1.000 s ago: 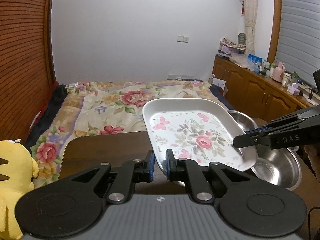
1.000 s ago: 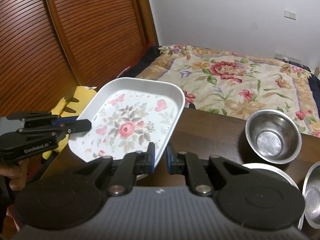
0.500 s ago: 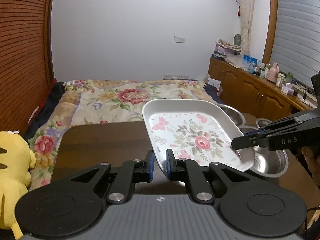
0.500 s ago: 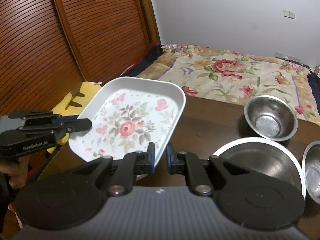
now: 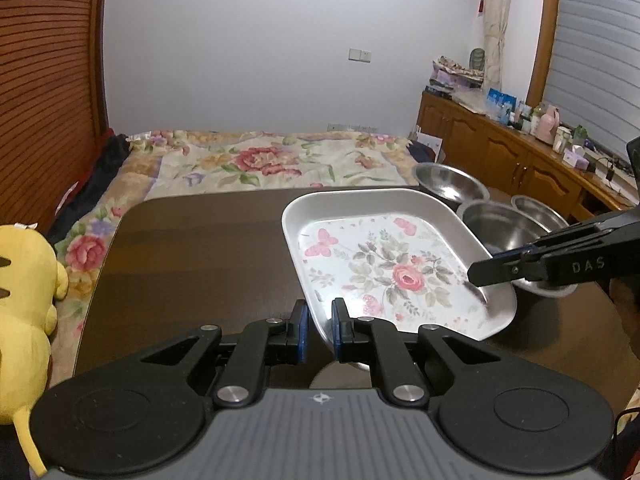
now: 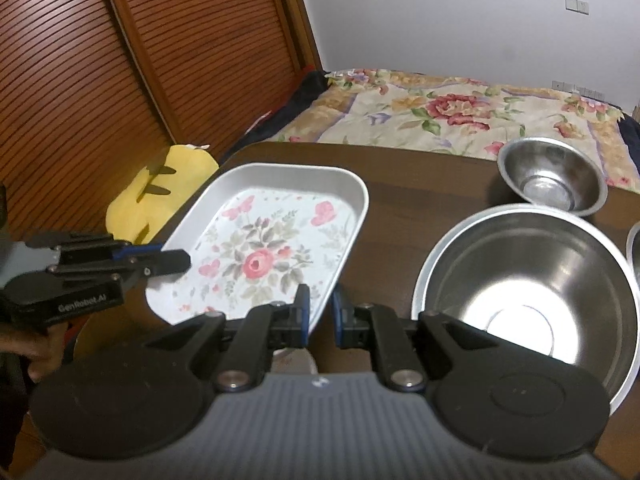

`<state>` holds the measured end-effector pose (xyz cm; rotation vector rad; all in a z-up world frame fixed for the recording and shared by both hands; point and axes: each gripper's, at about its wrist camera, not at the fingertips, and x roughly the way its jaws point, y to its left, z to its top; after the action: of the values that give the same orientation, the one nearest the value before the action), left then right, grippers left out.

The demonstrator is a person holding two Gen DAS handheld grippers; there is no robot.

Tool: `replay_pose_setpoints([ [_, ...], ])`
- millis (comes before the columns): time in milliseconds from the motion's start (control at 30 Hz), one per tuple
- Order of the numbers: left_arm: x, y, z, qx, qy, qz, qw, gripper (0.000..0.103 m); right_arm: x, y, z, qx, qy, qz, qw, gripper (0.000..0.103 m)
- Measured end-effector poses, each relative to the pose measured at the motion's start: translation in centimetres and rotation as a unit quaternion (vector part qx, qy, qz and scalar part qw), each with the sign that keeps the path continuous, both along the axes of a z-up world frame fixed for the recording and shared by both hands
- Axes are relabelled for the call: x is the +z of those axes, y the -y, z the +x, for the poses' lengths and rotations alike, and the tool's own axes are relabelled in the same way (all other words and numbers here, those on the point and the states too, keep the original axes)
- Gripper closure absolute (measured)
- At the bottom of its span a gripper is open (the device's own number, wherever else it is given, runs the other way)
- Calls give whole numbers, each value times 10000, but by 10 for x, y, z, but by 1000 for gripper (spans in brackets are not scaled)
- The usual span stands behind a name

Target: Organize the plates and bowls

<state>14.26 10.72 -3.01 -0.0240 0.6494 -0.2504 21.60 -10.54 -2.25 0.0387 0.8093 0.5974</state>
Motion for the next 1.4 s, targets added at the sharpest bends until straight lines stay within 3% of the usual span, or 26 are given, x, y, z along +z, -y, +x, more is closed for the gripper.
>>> replay_pose_setpoints([
  [433, -9, -2, -23, 32, -85, -62, 9999, 90, -19, 4, -23, -16, -129, 239, 9996, 90],
  [800, -16, 2, -53, 5, -106, -94, 9999, 90, -21, 6, -48, 40, 29, 244, 9997, 90],
  [1400, -27, 7, -80, -44, -172, -120, 9998, 90, -41, 22, -78, -244, -49, 903, 9956, 89],
])
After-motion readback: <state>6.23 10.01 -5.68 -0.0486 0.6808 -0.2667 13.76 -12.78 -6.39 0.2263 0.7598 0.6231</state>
